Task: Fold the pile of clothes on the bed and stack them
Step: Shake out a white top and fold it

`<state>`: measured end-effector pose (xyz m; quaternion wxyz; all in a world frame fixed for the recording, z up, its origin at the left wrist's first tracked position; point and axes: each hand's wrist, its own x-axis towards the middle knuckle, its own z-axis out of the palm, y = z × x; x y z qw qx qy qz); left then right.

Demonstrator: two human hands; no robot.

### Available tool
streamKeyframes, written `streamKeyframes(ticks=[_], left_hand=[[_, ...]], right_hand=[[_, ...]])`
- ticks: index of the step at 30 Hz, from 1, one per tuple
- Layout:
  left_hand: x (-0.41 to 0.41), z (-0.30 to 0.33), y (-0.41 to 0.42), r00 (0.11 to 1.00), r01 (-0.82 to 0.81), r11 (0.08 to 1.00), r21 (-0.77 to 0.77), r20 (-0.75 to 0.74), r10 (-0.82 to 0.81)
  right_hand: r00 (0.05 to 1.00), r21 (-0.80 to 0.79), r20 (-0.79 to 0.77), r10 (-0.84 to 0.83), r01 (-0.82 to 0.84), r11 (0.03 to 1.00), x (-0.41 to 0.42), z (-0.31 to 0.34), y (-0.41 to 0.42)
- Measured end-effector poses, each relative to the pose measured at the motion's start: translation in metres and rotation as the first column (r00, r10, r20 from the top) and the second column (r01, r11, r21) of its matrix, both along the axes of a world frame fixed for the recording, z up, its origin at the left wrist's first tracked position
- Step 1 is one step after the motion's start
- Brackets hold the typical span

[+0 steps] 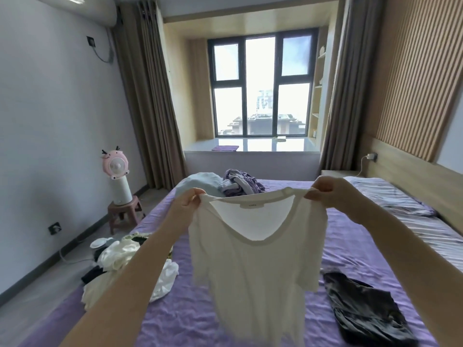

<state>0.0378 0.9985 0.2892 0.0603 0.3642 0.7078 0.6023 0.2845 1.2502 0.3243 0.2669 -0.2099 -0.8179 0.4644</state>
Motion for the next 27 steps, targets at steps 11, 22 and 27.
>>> streamKeyframes(ticks=[11,22,27], left_hand=[[-0.024,-0.004,-0.045,0.923,-0.275,0.962,-0.002,-0.282,0.263],[-0.035,-0.029,-0.072,0.502,-0.232,0.959,-0.16,-0.865,-0.023],[-0.035,-0.056,-0.056,0.692,-0.144,0.926,-0.35,-0.704,-0.159]], right_hand=[[0.905,0.156,-0.098,-0.413,0.424,0.892,-0.003,-0.018,-0.073],[0.802,0.576,-0.125,-0.584,0.538,0.616,0.009,-0.052,-0.122],[0.88,0.443,0.098,-0.464,0.379,0.813,0.009,-0.077,-0.113]])
